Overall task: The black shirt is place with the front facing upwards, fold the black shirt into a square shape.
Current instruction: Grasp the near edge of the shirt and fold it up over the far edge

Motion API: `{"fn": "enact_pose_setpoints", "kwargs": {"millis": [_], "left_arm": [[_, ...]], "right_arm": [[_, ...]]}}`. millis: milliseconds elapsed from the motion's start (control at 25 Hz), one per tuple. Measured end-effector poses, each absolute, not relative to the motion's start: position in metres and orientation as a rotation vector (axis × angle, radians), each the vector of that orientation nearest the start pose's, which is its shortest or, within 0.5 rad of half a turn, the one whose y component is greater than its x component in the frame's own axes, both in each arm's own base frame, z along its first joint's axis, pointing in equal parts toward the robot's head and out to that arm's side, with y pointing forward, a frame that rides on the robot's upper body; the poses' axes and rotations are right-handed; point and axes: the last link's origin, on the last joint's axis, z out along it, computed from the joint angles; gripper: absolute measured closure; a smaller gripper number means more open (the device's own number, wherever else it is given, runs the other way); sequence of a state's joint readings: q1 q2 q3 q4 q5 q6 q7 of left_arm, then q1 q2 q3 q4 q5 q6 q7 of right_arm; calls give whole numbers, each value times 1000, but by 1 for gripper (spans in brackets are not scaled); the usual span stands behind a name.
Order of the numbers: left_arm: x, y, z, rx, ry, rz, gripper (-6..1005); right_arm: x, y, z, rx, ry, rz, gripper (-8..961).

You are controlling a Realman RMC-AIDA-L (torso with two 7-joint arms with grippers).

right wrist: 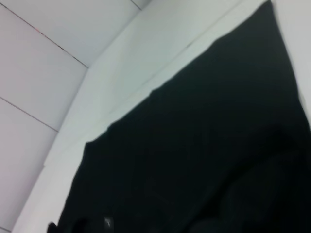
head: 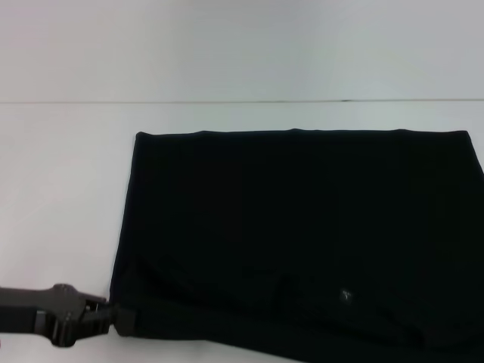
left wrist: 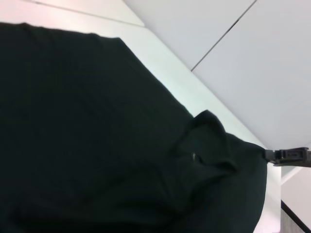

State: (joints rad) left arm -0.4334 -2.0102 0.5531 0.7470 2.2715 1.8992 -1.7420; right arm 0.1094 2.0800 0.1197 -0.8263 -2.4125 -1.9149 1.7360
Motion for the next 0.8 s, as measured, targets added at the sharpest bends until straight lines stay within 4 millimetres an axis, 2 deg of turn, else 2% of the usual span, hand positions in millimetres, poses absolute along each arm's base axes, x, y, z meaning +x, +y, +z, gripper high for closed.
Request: {"fn": "enact_pose_setpoints", "kwargs": {"millis": [120, 320, 480, 640, 800], "left_arm": [[-297, 274, 43, -2832, -1231, -599, 919], [-284, 297, 46, -2799, -1182, -626, 912], [-273, 326, 44, -2729, -1160, -613, 906], [-263, 364, 38, -2594, -1166, -607, 901], [-257, 398, 29, -2453, -1182, -584, 895]], "right_arm": [[397, 148, 88, -1940, 1620, 866, 903], [383, 196, 104, -2024, 1547, 887, 903], [371, 242, 113, -2067, 1496, 840, 904], [361, 292, 116, -2081, 1455, 760, 904], [351, 340, 106, -2110, 1425, 659, 904]]}}
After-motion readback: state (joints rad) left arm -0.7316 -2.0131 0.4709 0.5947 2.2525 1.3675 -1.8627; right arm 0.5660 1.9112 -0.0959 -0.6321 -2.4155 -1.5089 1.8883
